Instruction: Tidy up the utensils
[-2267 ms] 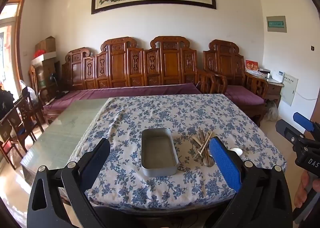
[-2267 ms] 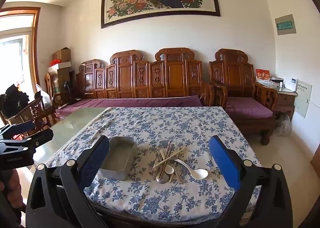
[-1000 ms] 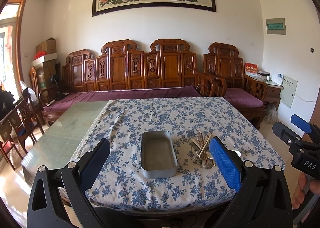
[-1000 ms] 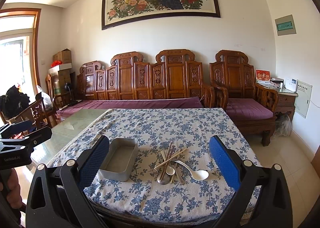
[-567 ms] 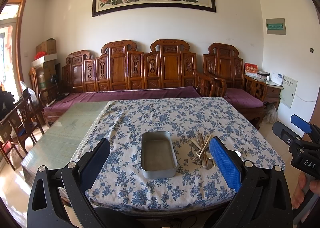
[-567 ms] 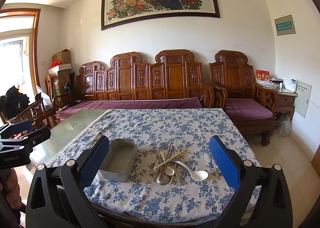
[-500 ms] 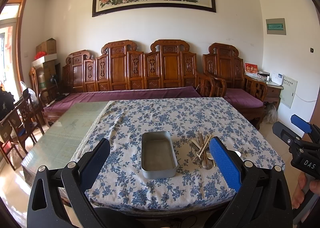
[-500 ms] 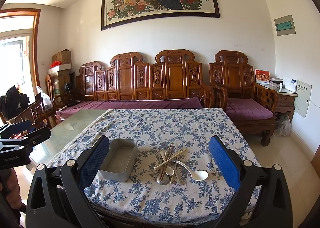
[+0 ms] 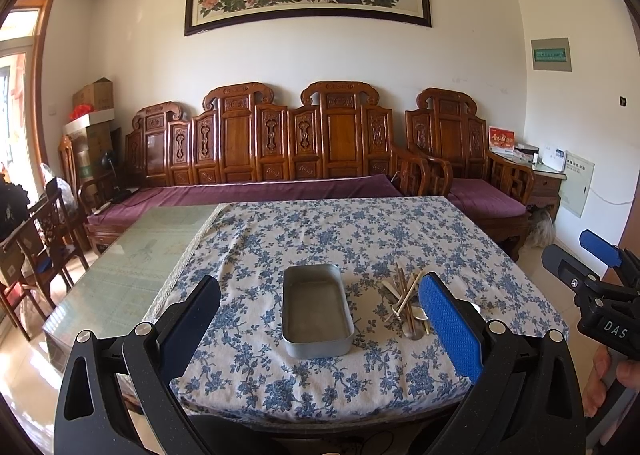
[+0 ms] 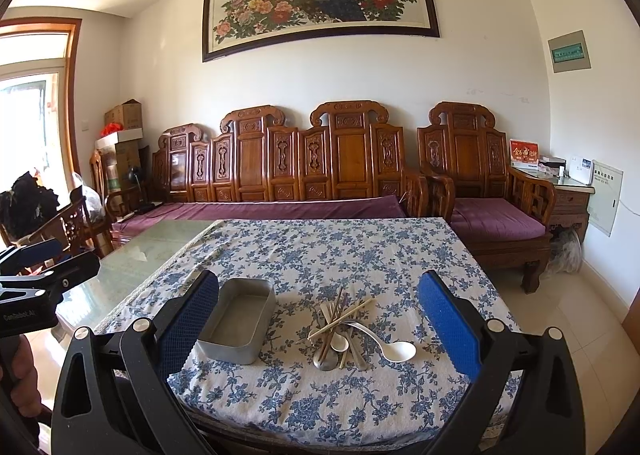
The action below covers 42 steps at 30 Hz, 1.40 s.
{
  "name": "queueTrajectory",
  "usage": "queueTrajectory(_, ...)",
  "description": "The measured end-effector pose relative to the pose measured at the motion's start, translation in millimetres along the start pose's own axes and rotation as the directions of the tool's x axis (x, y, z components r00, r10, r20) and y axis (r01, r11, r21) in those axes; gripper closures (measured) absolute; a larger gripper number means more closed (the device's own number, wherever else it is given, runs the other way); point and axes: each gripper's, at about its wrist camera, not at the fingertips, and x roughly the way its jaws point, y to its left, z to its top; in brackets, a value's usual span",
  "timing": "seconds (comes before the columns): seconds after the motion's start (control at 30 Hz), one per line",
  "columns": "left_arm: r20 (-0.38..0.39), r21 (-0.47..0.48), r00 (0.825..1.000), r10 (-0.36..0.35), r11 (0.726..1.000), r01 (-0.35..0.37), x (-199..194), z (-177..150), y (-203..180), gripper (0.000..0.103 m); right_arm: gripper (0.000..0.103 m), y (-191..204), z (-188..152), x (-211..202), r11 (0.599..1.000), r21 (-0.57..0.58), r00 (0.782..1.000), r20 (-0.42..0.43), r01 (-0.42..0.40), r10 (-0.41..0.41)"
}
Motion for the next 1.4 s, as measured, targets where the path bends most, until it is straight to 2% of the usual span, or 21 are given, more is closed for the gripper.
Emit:
queueTrajectory(0.53, -0.004, 0.003, 1.000, -0.005, 1.000, 0.005, 1.5, -1.7, -2.4, 0.007, 0.002, -2.6, 4.7, 1.5, 1.000, 0.000, 1.000, -0.003, 0.002, -0.002)
queueTrajectory(0.87, -0.102, 0.019, 0.994, -0.043, 0.999, 0.045, 48.7, -20.8, -5.8, 0.007, 0.003, -17.9, -16.3, 40.3, 1.000, 0.006, 0.997, -0.076, 0.031, -0.030)
queueTrajectory(1.03, -0.140, 0.063, 0.988, -0.065, 0.995, 0.075, 77.1, -26.8, -14.4, 0.007, 0.003, -30.6, -32.7, 72.6, 0.999, 0.010, 0.991, -0.124, 0.045, -0.043)
queueTrajectory(1.23, -0.191, 0.095, 0.974, -0.123, 0.985, 0.143, 116.8, -30.0, -25.6, 0.007, 0.003, -48.6, -49.7, 108.5, 0.998, 0.007, 0.983, -0.173, 0.057, -0.055)
queueTrajectory(1.4, -0.225, 0.126, 0.960, -0.166, 0.972, 0.198, 150.7, -30.6, -40.8, 0.007, 0.008, -64.2, -57.8, 140.5, 0.998, 0.002, 0.971, -0.231, 0.055, -0.053)
